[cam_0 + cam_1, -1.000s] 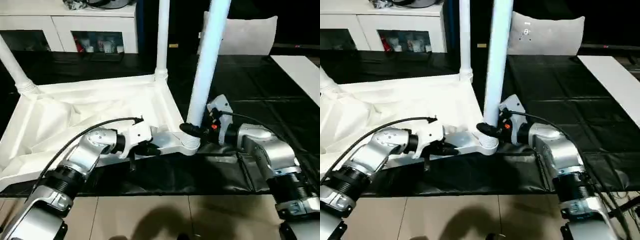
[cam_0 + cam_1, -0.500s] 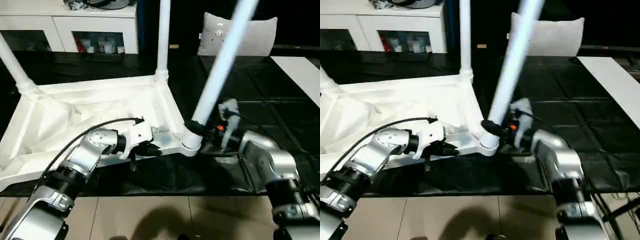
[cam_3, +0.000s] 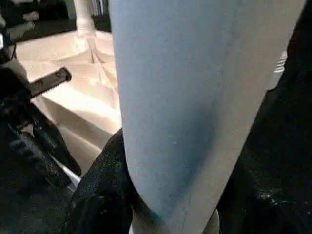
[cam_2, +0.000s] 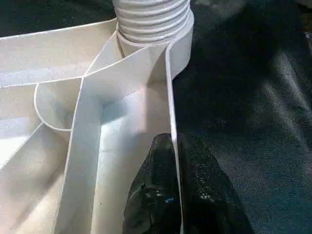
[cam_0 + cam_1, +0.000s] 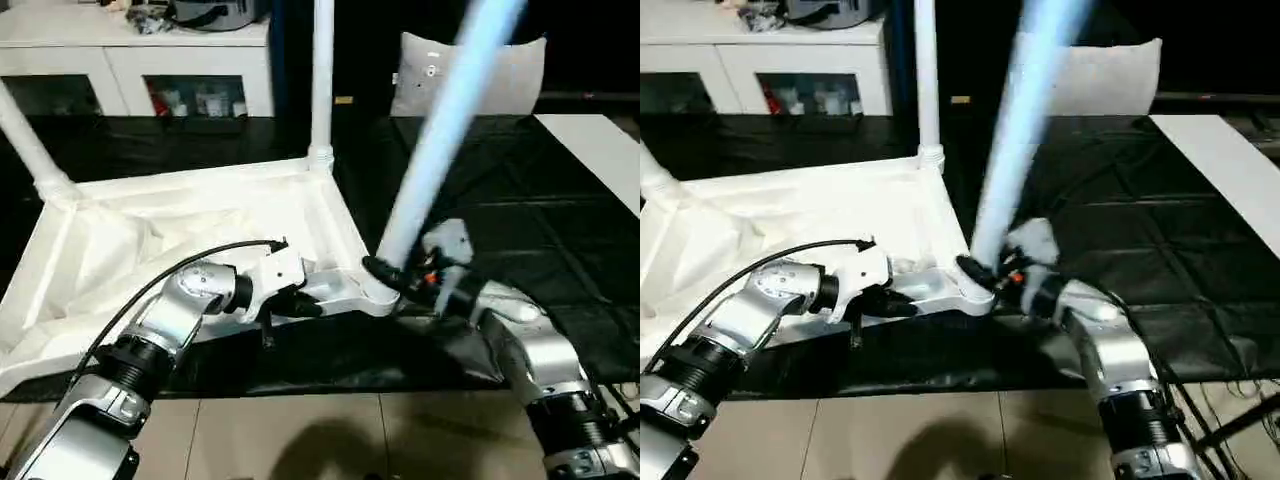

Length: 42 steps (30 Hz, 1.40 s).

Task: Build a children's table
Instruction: Insert table leg to table base, then rotate leg to tighten

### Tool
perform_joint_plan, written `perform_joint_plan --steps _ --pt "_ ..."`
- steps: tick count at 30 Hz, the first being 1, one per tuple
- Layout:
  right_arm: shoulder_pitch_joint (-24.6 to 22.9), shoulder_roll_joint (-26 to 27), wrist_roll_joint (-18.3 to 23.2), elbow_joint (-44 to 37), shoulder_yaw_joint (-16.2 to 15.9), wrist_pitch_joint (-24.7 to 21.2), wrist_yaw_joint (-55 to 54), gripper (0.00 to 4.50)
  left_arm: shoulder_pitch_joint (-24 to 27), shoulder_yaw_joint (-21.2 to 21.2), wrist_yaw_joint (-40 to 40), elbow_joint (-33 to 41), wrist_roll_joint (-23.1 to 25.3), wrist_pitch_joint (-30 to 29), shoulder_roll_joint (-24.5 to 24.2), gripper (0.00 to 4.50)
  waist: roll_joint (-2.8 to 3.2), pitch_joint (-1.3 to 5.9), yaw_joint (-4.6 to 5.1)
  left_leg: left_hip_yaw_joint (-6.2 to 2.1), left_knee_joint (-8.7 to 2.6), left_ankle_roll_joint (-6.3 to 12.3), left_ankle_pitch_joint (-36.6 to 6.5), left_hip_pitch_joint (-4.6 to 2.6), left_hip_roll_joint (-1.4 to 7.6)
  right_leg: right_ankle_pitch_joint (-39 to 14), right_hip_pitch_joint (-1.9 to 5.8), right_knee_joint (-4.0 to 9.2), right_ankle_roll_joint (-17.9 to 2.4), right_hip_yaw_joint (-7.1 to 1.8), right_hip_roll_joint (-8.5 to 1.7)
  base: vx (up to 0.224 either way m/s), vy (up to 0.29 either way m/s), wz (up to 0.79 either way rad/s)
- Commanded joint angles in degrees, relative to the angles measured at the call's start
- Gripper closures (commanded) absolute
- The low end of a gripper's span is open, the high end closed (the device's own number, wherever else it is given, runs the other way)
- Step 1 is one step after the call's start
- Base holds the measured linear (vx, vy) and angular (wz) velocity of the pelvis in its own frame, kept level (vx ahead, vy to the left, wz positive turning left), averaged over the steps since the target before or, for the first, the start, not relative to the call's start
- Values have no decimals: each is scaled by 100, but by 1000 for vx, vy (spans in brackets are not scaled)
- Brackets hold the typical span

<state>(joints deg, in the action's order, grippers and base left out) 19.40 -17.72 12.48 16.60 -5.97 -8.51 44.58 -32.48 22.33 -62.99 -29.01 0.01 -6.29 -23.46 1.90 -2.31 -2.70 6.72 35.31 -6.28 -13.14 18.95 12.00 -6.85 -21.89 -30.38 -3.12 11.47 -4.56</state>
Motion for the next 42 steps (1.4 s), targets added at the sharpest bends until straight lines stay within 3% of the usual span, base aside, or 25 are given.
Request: perform_joint_plan --steps 1,3,4,5,7,9,16,19,20,23,24,25,26,27,28,29,30,31,32,33,35,40,42 --pt "-188 -236 -423 399 -314 -340 163 263 -186 -20 -253 167 -11 139 -35 450 108 313 93 51 -451 361 -1685 -13 107 -2951 320 531 157 -179 -379 0 0 0" --pt "-172 -273 -425 392 -406 -396 284 263 -216 -5 -284 142 0 153 -41 450 109 308 111 41 -469 375 -1673 19 120 -2770 338 487 75 -211 -379 0 0 0" --pt "-233 -377 -444 269 -589 -473 501 263 -254 3 -306 132 10 133 -51 450 81 195 139 59 -485 396 -1715 27 86 -2881 300 518 52 -232 -384 0 0 0" --pt "-244 -385 -439 249 -640 -509 566 263 -301 8 -313 62 35 148 -62 450 71 235 139 63 -469 418 -1579 33 66 -2854 342 491 50 -247 -392 0 0 0" --pt "-284 -363 -439 213 -679 -530 570 263 -356 -3 -280 -5 85 142 -95 450 48 159 128 80 -488 483 -1451 33 51 -2877 300 508 46 -267 -386 0 0 0" --pt "-307 -339 -437 210 -680 -530 552 263 -367 -19 -261 0 99 115 -125 450 57 165 131 71 -498 503 -1355 54 63 -2818 328 483 18 -268 -389 0 0 0" --pt "-257 -192 -348 230 -628 -624 370 263 -312 -156 -208 86 128 -10 -318 450 60 62 238 42 -523 450 -1616 55 53 -3124 322 532 137 -226 -392 0 0 0" --pt "-164 71 -444 201 -435 -863 -357 263 -65 -427 157 562 -1 -578 -335 450 67 22 337 14 -528 329 -1811 36 65 -3314 321 548 170 -179 -404 0 0 0" --pt "-104 230 -497 194 -331 -1015 -764 263 96 -593 409 953 -117 -1033 -268 450 72 2 385 4 -530 284 -1893 36 74 -3383 317 555 186 -158 -411 0 0 0" --pt "-5 414 -524 229 -223 -1124 -1145 263 230 -746 701 1336 -233 -1503 -116 450 84 -65 478 -14 -507 267 -2157 -4 55 -3724 292 659 357 -53 -394 0 0 0" --pt "70 522 -540 277 -163 -1159 -1358 263 299 -808 859 1545 -279 -1736 -16 450 96 -76 524 -36 -501 242 -2316 -5 72 -3847 320 695 480 -1 -385 0 0 0" --pt "417 872 -618 644 32 -1180 -2082 263 489 -898 1418 2114 -268 -2369 399 450 141 -71 566 -89 -554 236 -2496 19 181 -3582 395 614 420 -11 -425 0 0 0" --pt "432 883 -623 662 38 -1178 -2109 263 495 -900 1443 2133 -265 -2394 419 450 131 -90 636 -145 -617 231 -2600 122 257 -3348 467 500 358 -33 -432 0 0 0" --pt "568 984 -667 829 88 -1157 -2351 263 549 -922 1665 2303 -232 -2618 595 450 172 -122 652 -243 -745 231 -3036 204 402 -3033 519 242 314 -162 -418 0 0 0" --pt "770 1125 -699 1081 167 -1153 -2728 263 623 -917 2002 2599 -144 -2997 905 450 124 -128 697 -236 -752 200 -3282 150 386 -2774 445 150 159 -321 -445 0 0 0" --pt "820 1155 -709 1151 187 -1151 -2830 263 630 -897 2097 2671 -108 -3093 992 450 84 -138 727 -178 -680 171 -3165 100 248 -3092 364 298 122 -308 -469 0 0 0" --pt "922 1215 -730 1295 228 -1146 -3038 263 643 -851 2295 2819 -30 -3292 1170 450 7 -147 732 -35 -421 162 -2527 -30 -88 -4202 192 618 263 -158 -510 0 0 0" --pt "953 1231 -738 1342 240 -1143 -3102 263 645 -833 2361 2864 -4 -3354 1226 450 19 -120 732 6 -325 246 -1946 33 -156 -4473 256 675 376 -87 -576 0 0 0" --pt "990 1245 -773 1403 223 -1116 -3143 263 632 -780 2448 2916 60 -3430 1290 450 27 -103 733 -12 -343 282 -1803 110 -126 -4361 306 654 410 -85 -567 0 0 0" --pt "1021 1276 -768 1455 219 -1141 -3146 263 616 -710 2518 2939 130 -3448 1347 450 37 -66 717 -37 -395 336 -1588 159 -58 -3850 317 605 353 -127 -525 0 0 0" --pt "1096 1367 -826 1592 181 -1166 -3097 263 575 -580 2715 2943 247 -3471 1443 450 37 -69 695 -40 -440 422 -1523 166 11 -3207 293 512 81 -156 -465 0 0 0" --pt "1151 1399 -810 1699 147 -1202 -3033 263 553 -525 2763 2869 371 -3451 1221 450 64 -71 699 -65 -490 410 -1747 166 52 -3034 302 451 -80 -189 -459 0 0 0" --pt "1202 1352 -859 1818 69 -1166 -2988 263 569 -540 2749 2874 389 -3438 1107 450 66 -78 717 -62 -491 380 -1869 158 43 -3165 303 467 -57 -182 -464 0 0 0"
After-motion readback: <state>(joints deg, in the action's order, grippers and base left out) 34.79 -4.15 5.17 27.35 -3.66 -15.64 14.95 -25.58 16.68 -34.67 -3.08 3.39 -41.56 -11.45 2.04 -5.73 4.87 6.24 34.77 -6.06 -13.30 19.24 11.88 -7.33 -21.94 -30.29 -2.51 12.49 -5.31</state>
